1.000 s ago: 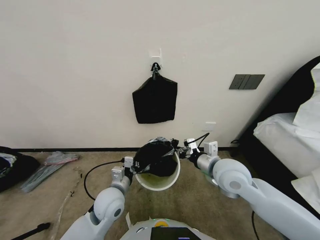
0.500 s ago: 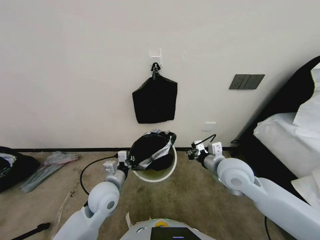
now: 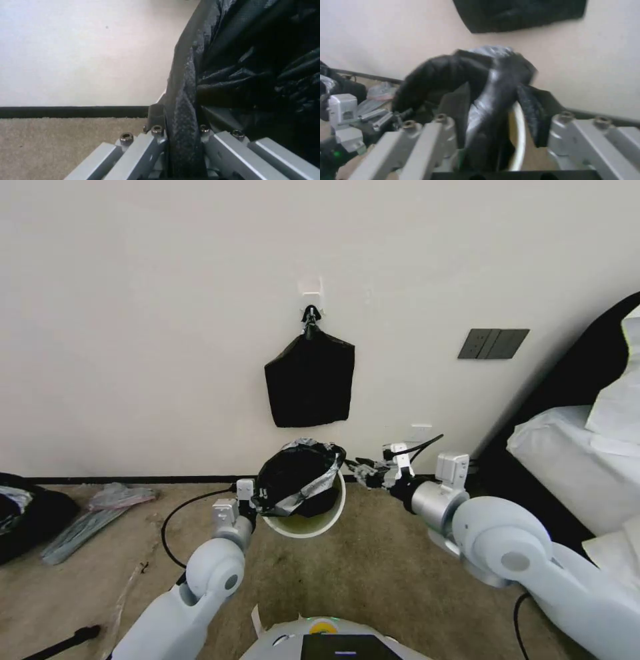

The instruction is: Place a trash bag onto the trash bin.

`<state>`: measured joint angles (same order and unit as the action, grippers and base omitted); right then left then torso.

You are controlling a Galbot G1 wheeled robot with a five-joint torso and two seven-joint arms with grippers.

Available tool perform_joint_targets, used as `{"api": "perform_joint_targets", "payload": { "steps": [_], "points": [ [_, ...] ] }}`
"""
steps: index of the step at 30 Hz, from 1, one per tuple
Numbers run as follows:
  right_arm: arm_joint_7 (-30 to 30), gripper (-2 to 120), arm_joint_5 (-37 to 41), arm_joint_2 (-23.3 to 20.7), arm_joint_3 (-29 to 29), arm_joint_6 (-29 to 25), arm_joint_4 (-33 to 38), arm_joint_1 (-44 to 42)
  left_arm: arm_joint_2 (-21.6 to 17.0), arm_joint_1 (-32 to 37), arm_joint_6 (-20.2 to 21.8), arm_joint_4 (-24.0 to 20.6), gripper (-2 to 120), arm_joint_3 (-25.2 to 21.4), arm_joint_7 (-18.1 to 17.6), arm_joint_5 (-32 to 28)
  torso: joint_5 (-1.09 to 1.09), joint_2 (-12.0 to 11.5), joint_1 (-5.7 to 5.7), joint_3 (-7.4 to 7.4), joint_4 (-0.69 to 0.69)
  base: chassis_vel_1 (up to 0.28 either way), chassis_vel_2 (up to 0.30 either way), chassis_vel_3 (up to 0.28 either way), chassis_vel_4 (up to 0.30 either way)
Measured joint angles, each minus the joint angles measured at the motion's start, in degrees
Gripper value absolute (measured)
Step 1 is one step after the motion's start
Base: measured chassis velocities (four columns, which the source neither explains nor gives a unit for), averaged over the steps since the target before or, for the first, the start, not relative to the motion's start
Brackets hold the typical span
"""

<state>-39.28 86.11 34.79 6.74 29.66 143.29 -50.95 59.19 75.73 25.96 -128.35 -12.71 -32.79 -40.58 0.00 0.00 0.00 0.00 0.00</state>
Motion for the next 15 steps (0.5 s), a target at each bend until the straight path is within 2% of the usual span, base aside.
{"api": "perform_joint_targets", "payload": {
  "steps": [2,3,4,7,8,11,13,15],
  "points": [
    [1.5,49,-4.8,0.6,-1.4,0.2,-0.9,0.6,-0.1,-0.2,0.0,0.0,1,0.5,0.0,0.5,0.01,0.0,0.0,0.0,0.0,0.0,0.0,0.0,0.0],
    [1.5,49,-4.8,0.6,-1.4,0.2,-0.9,0.6,-0.1,-0.2,0.0,0.0,1,0.5,0.0,0.5,0.01,0.0,0.0,0.0,0.0,0.0,0.0,0.0,0.0],
    [2.4,55,-8.1,1.1,-2.6,0.5,-2.0,1.0,-0.3,-0.2,0.1,-0.2,1,0.7,0.2,0.8,0.01,0.0,0.0,0.0,0.01,0.0,0.0,0.0,0.0],
    [2.1,70,-10.9,1.9,-4.3,1.4,-3.5,1.4,-0.5,0.2,0.1,-0.5,1,1.0,0.5,1.5,0.0,0.0,0.0,0.0,0.0,0.0,0.0,0.0,0.0],
    [2.1,70,-10.9,1.9,-4.3,1.4,-3.5,1.4,-0.5,0.2,0.1,-0.5,1,1.0,0.5,1.5,0.0,0.0,0.0,0.0,0.0,0.0,0.0,0.0,0.0],
    [-0.2,83,-12.6,3.0,-6.3,3.0,-6.0,2.0,-0.2,0.8,0.0,-0.5,1,1.5,1.7,3.5,0.0,0.0,0.0,0.0,0.01,0.0,0.0,0.0,0.0],
    [-0.5,88,-12.9,3.2,-6.6,3.2,-6.5,2.0,-0.1,0.8,0.0,-0.5,1,1.7,1.8,3.7,0.0,0.0,0.0,0.0,0.02,0.0,0.0,0.0,0.0],
    [-1.1,85,-13.3,3.4,-7.2,3.4,-7.5,2.1,-0.1,0.8,0.0,-0.7,1,1.9,2.0,3.9,0.0,0.0,0.0,0.0,0.01,0.0,0.0,0.0,0.0]
  ]
}}
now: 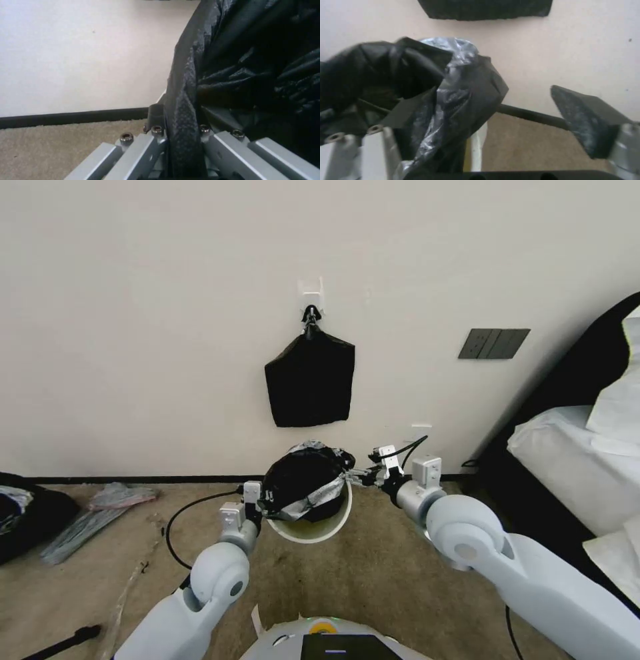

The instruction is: Place a trash bag onto the trash bin.

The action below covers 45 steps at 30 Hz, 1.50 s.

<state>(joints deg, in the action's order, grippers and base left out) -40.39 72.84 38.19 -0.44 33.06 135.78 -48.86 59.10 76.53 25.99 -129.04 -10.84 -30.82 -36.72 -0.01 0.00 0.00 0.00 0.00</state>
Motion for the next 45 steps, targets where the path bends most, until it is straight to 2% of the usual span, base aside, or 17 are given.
{"api": "perform_joint_targets", "payload": {
  "steps": [1,4,5,7,9,10,12,14,17,20,21,22,24,30,32,34,45],
  "points": [
    [0.0,85,0.0,0.0,0.0,0.0,0.0,0.0,0.0,0.0,0.0,0.0,1,0.0,0.0,0.0,0.0,0.0,0.0,0.0,0.0,0.0,0.0,0.0,0.0],
    [-0.2,69,0.6,0.0,0.0,0.0,-0.1,-0.1,0.0,-0.1,0.0,-0.1,1,0.0,0.1,0.0,0.0,0.0,0.0,0.0,0.0,0.0,0.0,0.0,0.0],
    [-0.2,69,0.6,0.0,0.0,0.0,-0.1,-0.1,0.0,-0.1,0.0,-0.1,1,0.0,0.1,0.0,0.0,0.0,0.0,0.0,0.0,0.0,0.0,0.0,0.0],
    [-0.3,58,1.4,0.0,0.0,-0.1,0.1,-0.2,-0.1,-0.1,0.0,-0.1,1,0.0,0.1,0.0,0.01,0.0,0.0,0.0,0.0,0.0,0.0,0.0,0.0],
    [-0.2,56,1.5,0.0,0.0,-0.1,0.1,-0.2,-0.1,-0.1,0.0,-0.1,1,0.0,0.1,0.0,0.01,0.0,0.0,0.0,0.0,0.0,0.0,0.0,0.0],
    [-0.2,49,1.7,0.0,0.0,-0.2,0.2,-0.2,-0.1,-0.1,0.0,-0.1,1,0.0,0.1,0.0,0.0,0.0,0.0,0.0,0.0,0.0,0.0,0.0,0.0],
    [-0.3,44,1.7,0.0,0.0,-0.2,0.2,-0.2,-0.1,-0.1,0.0,-0.1,1,-0.1,0.1,0.0,0.01,0.0,0.0,0.0,0.0,0.0,0.0,0.0,0.0],
    [-0.2,32,1.8,-0.1,0.1,-0.4,0.4,-0.3,-0.1,-0.1,0.0,-0.2,1,-0.2,0.1,-0.1,0.01,0.0,0.0,0.0,0.0,0.0,0.0,0.0,0.0],
    [-0.3,27,1.8,-0.2,0.1,-0.4,0.5,-0.3,-0.1,-0.1,0.0,-0.3,1,-0.3,0.1,-0.2,0.01,0.0,0.0,0.0,0.0,0.0,0.0,0.0,0.0],
    [-0.3,12,1.5,-0.3,0.2,-0.4,0.5,-0.4,-0.2,0.0,0.0,-0.5,1,-0.5,0.1,-0.3,0.01,0.0,0.0,0.0,0.0,0.0,0.0,0.0,0.0],
    [-0.3,12,1.5,-0.3,0.2,-0.4,0.5,-0.4,-0.2,0.0,0.0,-0.5,1,-0.5,0.1,-0.3,0.01,0.0,0.0,0.0,0.0,0.0,0.0,0.0,0.0],
    [-0.2,6,1.2,-0.4,0.2,-0.4,0.5,-0.5,-0.2,0.1,0.0,-0.5,1,-0.6,0.2,-0.4,0.01,0.0,0.0,0.0,0.0,0.0,0.0,0.0,0.0],
    [-0.2,0,0.5,-0.4,0.3,-0.4,0.1,-0.7,-0.2,0.4,-0.3,-0.7,1,-0.8,0.6,-0.5,0.0,0.0,0.0,0.0,0.0,0.0,0.0,0.0,0.0],
    [0.0,0,0.0,-0.7,0.7,-0.4,-1.4,-1.4,-0.2,1.8,-2.0,-1.1,1,-1.6,1.8,-2.3,0.0,0.0,0.0,0.0,0.0,0.0,0.0,0.0,0.0],
    [0.2,0,0.8,-1.0,1.2,0.4,-3.2,-2.5,-0.3,3.7,-5.4,-1.3,1,-2.6,4.4,-2.6,0.0,0.0,0.0,0.0,0.0,0.0,0.0,0.0,0.0],
    [0.5,0,1.4,-1.3,1.7,1.2,-3.9,-3.3,-0.2,4.1,-6.6,-1.4,1,-3.2,4.8,-3.3,0.0,0.0,0.0,0.0,0.0,0.0,0.0,0.0,0.0],
    [6.6,0,-0.1,-3.0,4.1,4.9,-3.7,-11.4,1.1,3.4,-9.7,-2.3,1,-5.4,3.8,-10.4,0.0,0.0,0.0,0.0,-0.01,0.0,0.0,0.0,0.0]
  ]
}}
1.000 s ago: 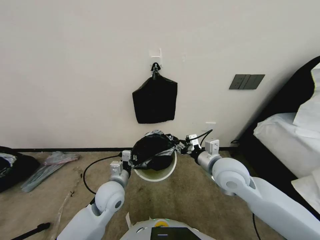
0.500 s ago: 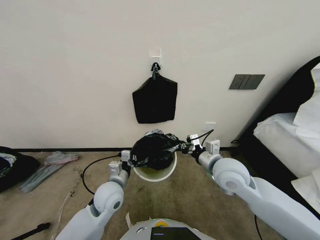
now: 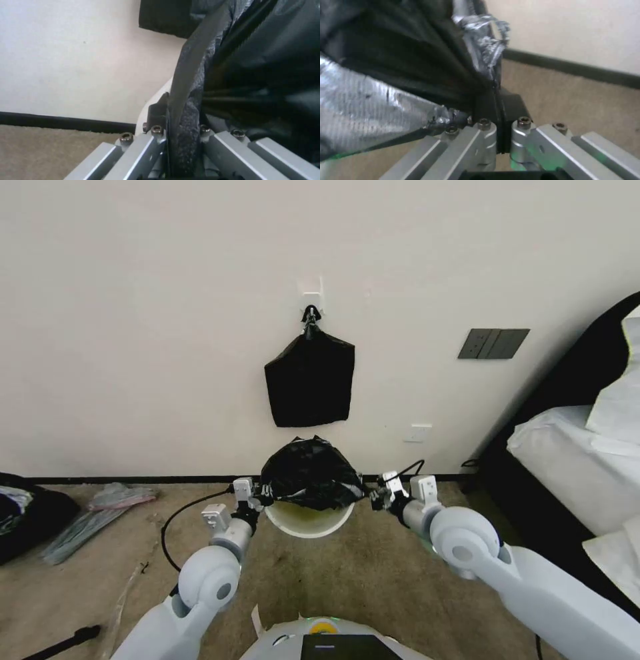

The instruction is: Place a trash bag onto the trash bin.

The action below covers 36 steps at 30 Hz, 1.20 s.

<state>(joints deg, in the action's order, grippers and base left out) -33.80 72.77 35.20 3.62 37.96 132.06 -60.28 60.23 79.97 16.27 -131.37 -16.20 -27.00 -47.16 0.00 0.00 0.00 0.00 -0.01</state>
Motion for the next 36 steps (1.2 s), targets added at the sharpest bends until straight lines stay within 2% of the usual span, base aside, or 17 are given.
{"api": "perform_joint_targets", "payload": {
  "steps": [6,9,10,13,15,22,26,28,29,30,36],
  "points": [
    [2.0,0,-2.7,0.6,0.3,0.0,0.9,-3.2,0.4,-0.3,-0.2,-0.6,1,-0.5,-1.5,-2.9,0.0,0.0,0.0,0.0,0.01,0.0,0.0,0.0,0.0],
    [4.5,0,-8.6,1.3,0.3,-0.8,1.4,-6.2,0.7,-0.9,-0.2,-1.1,1,-1.0,-3.8,-6.2,0.01,0.0,0.0,0.0,0.01,0.0,0.0,0.0,0.0],
    [4.5,0,-8.6,1.3,0.3,-0.8,1.4,-6.2,0.7,-0.9,-0.2,-1.1,1,-1.0,-3.8,-6.2,0.01,0.0,0.0,0.0,0.01,0.0,0.0,0.0,0.0],
    [6.8,0,-15.9,2.5,0.0,-2.7,2.1,-9.6,1.0,-1.5,0.2,-1.3,1,-1.1,-6.0,-8.4,0.01,0.0,0.0,0.0,0.0,0.0,0.0,0.0,0.0],
    [7.5,0,-18.1,3.6,-0.4,-3.6,2.4,-10.4,1.1,-1.7,0.8,-1.3,1,-1.1,-7.0,-9.1,0.01,0.0,-0.01,0.0,0.0,0.0,0.0,0.0,0.0],
    [7.5,0,-18.5,5.5,-0.4,-5.5,2.1,-10.4,0.7,-1.6,3.4,-0.9,1,-0.9,-8.4,-9.2,0.01,0.0,-0.01,0.0,0.02,0.0,0.0,0.0,0.0],
    [7.2,12,-18.4,5.6,0.4,-6.6,2.7,-11.1,0.4,-1.6,4.5,-0.6,1,-0.8,-8.9,-9.1,0.01,0.0,-0.01,0.0,0.01,0.0,0.0,0.0,0.0],
    [6.2,22,-18.3,5.6,1.2,-7.2,3.5,-11.9,0.1,-1.9,5.1,-0.3,1,-0.8,-9.5,-9.3,0.01,0.0,-0.01,0.0,0.01,0.0,0.0,0.0,0.0],
    [6.2,22,-18.3,5.6,1.2,-7.2,3.5,-11.9,0.1,-1.9,5.1,-0.3,1,-0.8,-9.5,-9.3,0.01,0.0,-0.01,0.0,0.01,0.0,0.0,0.0,0.0],
    [5.7,28,-18.4,5.4,1.8,-7.4,3.9,-12.4,-0.1,-2.2,5.3,0.0,1,-0.9,-9.8,-9.4,0.0,0.0,-0.01,0.0,0.01,0.0,0.0,0.0,0.0],
    [5.5,52,-19.6,4.1,7.9,-7.6,7.1,-16.3,-0.9,-4.3,5.6,1.9,1,-1.1,-10.9,-10.5,0.0,0.0,0.0,0.0,0.01,0.0,0.0,0.0,0.0]
  ]
}}
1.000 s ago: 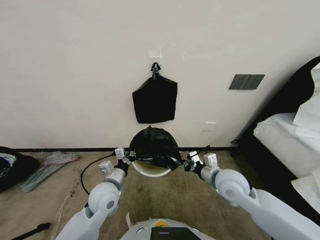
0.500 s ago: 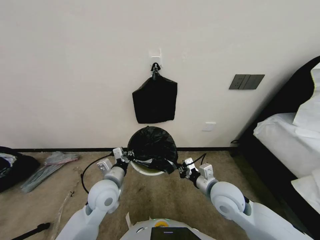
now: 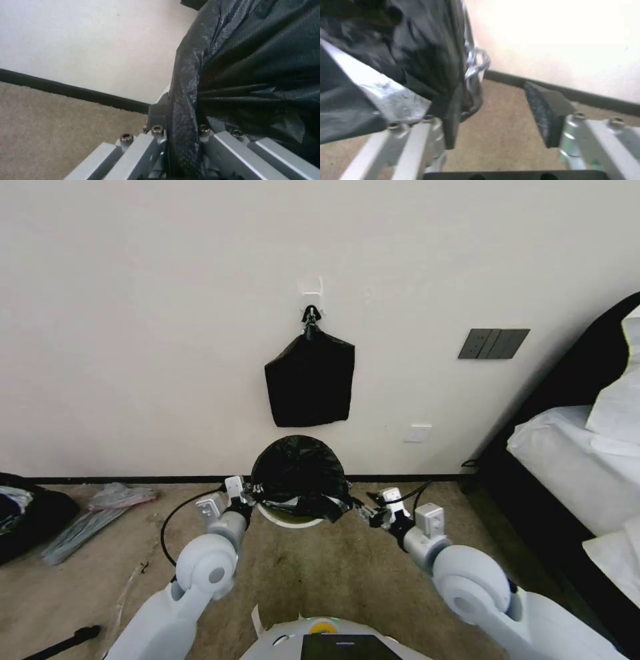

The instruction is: Place a trash bag onto the trash bin.

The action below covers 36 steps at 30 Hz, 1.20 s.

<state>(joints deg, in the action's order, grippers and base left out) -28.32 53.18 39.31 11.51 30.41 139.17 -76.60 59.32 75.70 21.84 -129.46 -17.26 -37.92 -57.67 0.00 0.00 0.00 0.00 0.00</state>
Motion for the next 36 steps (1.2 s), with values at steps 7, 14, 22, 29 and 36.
{"api": "perform_joint_targets", "payload": {
  "steps": [7,14,22,29,36],
  "points": [
    [4.2,76,0.0,-2.2,7.7,-0.2,4.1,-3.3,-0.6,-2.0,0.6,1.9,1,0.3,-0.3,-0.4,0.01,0.0,0.0,0.0,-0.01,0.0,0.0,0.0,0.0],
    [20.5,97,-1.3,-4.6,5.0,0.0,4.3,1.7,-1.5,-2.1,3.4,0.8,1,1.5,0.6,1.1,0.0,0.0,0.0,0.0,0.01,0.0,0.0,0.0,0.0],
    [26.8,99,0.3,-5.6,-1.5,3.0,3.4,10.0,-2.7,0.5,4.4,-2.3,1,1.5,3.0,3.3,0.01,0.0,0.01,0.0,0.02,0.0,0.0,0.0,0.0],
    [28.4,100,-2.4,-5.4,-5.3,3.4,1.4,10.4,-3.0,0.9,4.6,-3.1,1,1.7,3.3,3.6,0.0,0.0,0.01,0.0,0.0,0.0,0.0,0.0,0.0],
    [28.6,77,-3.3,-5.5,-7.5,3.2,0.0,11.0,-2.9,0.9,4.6,-3.2,1,2.2,3.4,3.6,0.0,0.0,0.01,0.0,0.0,0.0,0.0,0.0,0.0]
  ]
}}
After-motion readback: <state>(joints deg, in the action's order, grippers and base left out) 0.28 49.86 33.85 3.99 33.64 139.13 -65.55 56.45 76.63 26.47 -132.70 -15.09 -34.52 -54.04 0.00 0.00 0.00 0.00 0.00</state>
